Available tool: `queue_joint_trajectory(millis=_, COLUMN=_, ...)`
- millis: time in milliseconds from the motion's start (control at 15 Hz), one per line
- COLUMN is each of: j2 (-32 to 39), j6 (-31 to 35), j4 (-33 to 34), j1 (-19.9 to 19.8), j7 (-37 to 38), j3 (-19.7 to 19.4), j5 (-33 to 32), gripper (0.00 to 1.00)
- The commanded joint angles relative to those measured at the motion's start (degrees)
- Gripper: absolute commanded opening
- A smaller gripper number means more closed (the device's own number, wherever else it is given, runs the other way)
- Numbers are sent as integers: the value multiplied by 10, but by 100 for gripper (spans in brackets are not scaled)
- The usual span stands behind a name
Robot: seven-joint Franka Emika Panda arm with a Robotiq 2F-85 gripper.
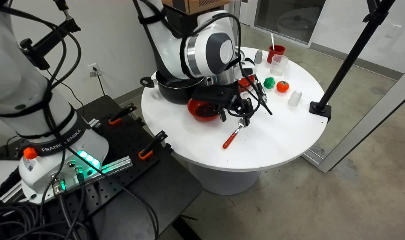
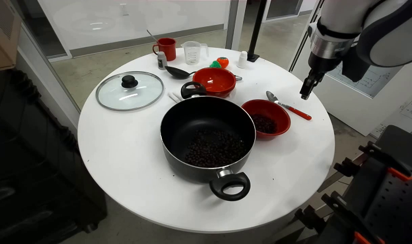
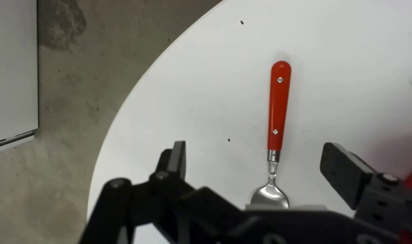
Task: Use the spoon to put some contents of the bowl in the pot
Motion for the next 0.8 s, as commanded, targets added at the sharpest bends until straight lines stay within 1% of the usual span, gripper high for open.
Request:
queue_joint_trajectory(millis=0, j2=39, j6=3, j4=29, j1=-21, j7=-20, j3=18, j5=13, gripper=100)
queue_joint_trajectory(millis=200, j2=51, j6=-1, j4=31, j1=-63, j7=-61, j3=54, j5=29, gripper=100)
queue_joint_trajectory(millis=333, j2=57, j6=9, j4=25, j1=-87, j7=-123, j3=76, j5=77, gripper=100)
queue_joint_trajectory(millis=600, j2=60, j6=5, j4=23, j1=-141, j7=-240, j3=126, j5=168, gripper=100)
queue_joint_trajectory(millis=733, j2=62, j6=1, j4=26, j1=-157, j7=-285, j3=139, j5=205, gripper=100)
